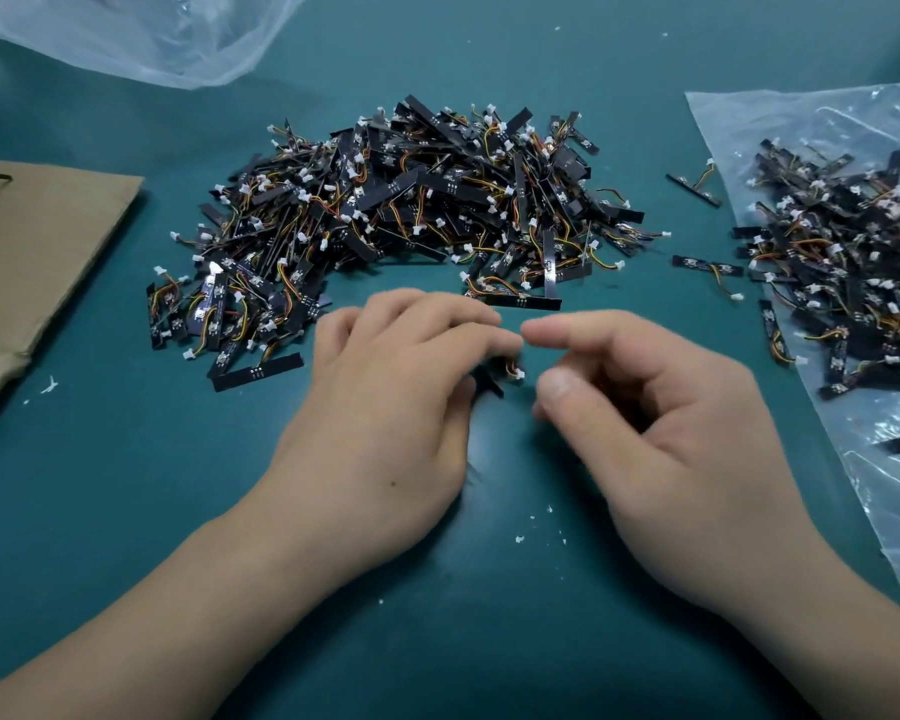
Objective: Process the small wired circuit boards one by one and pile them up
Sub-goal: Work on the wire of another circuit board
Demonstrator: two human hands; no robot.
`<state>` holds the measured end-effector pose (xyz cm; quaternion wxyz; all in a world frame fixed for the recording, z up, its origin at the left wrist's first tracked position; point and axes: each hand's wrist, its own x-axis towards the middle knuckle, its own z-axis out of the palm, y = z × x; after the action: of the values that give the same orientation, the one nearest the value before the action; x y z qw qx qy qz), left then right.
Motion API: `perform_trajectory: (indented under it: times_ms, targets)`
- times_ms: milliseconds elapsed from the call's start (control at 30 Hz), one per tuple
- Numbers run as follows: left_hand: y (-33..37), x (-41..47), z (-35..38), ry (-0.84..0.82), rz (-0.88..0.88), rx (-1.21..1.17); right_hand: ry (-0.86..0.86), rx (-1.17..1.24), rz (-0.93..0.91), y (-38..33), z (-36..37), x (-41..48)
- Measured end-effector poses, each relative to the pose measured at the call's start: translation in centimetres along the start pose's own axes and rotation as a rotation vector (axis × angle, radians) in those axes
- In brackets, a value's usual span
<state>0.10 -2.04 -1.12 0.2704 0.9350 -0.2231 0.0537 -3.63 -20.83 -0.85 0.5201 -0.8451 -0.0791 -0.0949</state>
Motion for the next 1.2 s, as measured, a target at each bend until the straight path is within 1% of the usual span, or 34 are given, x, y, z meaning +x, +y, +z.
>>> perform_trajectory:
  times_ms: [100, 200, 300, 400, 467, 633, 833, 967, 1100, 1200]
  targets:
    - [-0.03, -0.06, -0.01, 0.042, 0.009, -0.024, 0.075, -0.246, -0.044, 0.05, -0.01, -0.07]
    - [0.03, -0.05, 0.04, 0.061, 0.029, -0.012, 0.058, -0.315, 0.022, 0.02, 0.04, 0.24]
    - [0.17, -0.11, 0.03, 0.08, 0.037, -0.093, 0.0, -0.369, 0.017, -0.14, 0.25, 0.26]
    - [0.26, -0.09, -0.15, 0.094, 0.056, -0.245, 0.033, -0.258, -0.005, -0.38, 0.08, 0.26]
    - [0.37, -0.02, -0.31, 0.088, 0.05, -0.326, 0.069, -0.179, 0.015, -0.37, -0.1, 0.29]
    - [0.52, 0.02, -0.52, 0.1, 0.041, -0.38, 0.085, -0.129, 0.035, -0.21, -0.08, 0.17]
    - [0.27, 0.13, -0.72, 0.194, -0.015, -0.443, 0.146, -0.079, 0.025, -0.3, -0.13, 0.46]
    - [0.49, 0.14, -0.84, 0.236, 0.02, -0.418, 0.102, -0.061, 0.047, -0.22, -0.12, 0.32]
    - [0.74, 0.05, -0.83, 0.225, -0.018, -0.487, 0.055, -0.055, 0.035, -0.23, -0.1, 0.28]
    - [0.7, 0.12, -0.79, 0.254, -0.039, -0.502, 0.036, -0.075, 0.038, -0.24, -0.11, 0.37]
